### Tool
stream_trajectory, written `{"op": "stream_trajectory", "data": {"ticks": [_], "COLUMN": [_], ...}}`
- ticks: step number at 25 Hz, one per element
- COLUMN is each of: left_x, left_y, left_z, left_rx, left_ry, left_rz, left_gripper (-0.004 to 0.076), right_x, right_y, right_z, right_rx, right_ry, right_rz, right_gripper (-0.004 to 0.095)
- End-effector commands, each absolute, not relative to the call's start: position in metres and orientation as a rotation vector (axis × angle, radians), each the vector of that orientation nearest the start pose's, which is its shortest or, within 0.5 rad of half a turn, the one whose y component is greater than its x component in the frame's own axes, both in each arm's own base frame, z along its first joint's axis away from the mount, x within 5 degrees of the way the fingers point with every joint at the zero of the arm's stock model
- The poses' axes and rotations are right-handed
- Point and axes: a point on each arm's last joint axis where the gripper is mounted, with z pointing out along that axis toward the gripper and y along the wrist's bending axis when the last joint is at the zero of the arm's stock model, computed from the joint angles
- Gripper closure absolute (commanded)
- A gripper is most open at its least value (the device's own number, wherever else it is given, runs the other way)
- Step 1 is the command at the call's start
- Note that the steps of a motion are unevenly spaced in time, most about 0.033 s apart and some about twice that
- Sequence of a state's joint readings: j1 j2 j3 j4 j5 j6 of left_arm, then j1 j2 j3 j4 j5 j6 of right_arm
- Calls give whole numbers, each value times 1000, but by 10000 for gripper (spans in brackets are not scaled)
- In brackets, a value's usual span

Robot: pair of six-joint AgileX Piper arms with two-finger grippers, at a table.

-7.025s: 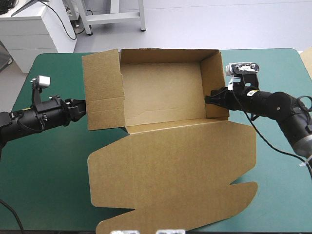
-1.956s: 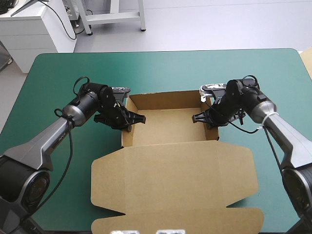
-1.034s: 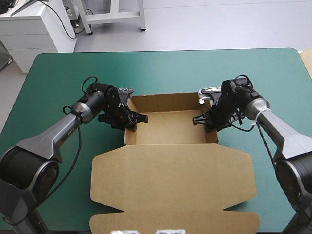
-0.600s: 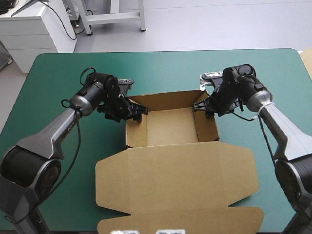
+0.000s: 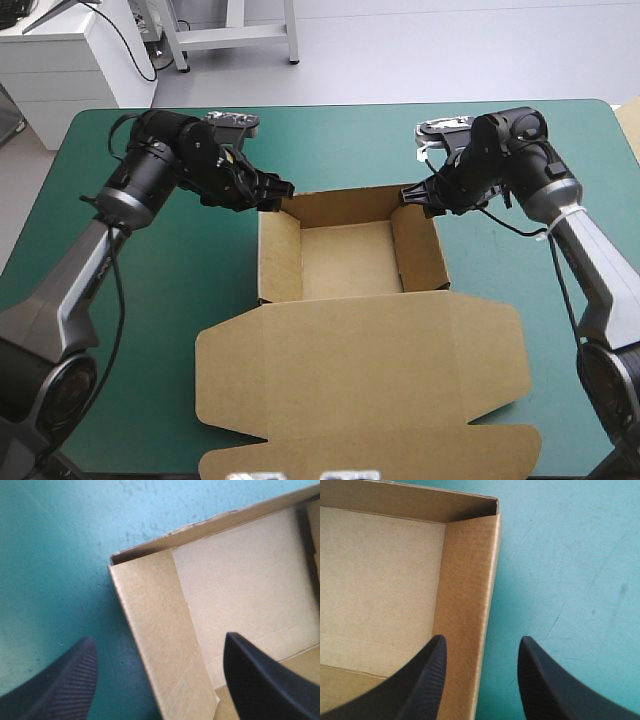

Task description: Fold the box

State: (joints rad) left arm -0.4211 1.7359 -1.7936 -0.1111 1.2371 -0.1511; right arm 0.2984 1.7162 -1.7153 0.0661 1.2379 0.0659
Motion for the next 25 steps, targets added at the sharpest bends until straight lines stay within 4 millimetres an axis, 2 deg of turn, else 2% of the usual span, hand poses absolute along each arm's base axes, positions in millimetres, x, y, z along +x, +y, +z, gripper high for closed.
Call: {"op": "stream_trajectory", "data": {"ticks": [1, 2, 3, 5, 9, 13, 18, 25], "left_x": [288, 281, 267, 246, 212, 181, 150, 113], "left_y": [-133, -126, -116, -104, -88, -74, -61, -45], "left_z": [439, 447, 460, 473, 470, 451, 408, 345], "left_rx": [409, 402, 393, 402, 399, 397, 408, 423], "left_ry": [2497, 2466, 2417, 2365, 2345, 2290, 2308, 2294], "left_rz": [-257, -218, -184, -147, -149, -161, -156, -158], "left_gripper": [414, 479, 608, 728, 731, 731, 731, 731], "right_x": [332, 332, 332, 332, 336, 342, 346, 344], "right_y": [108, 108, 108, 108, 109, 112, 112, 110], "right_z": [388, 388, 387, 385, 379, 371, 358, 321], "right_rx": [-291, -291, -291, -293, -298, -298, -302, -325], "right_ry": [2633, 2635, 2640, 2645, 2661, 2685, 2724, 2828], "right_rz": [225, 224, 232, 230, 226, 233, 213, 164], "right_gripper": [488, 488, 488, 490, 492, 492, 492, 492]}}
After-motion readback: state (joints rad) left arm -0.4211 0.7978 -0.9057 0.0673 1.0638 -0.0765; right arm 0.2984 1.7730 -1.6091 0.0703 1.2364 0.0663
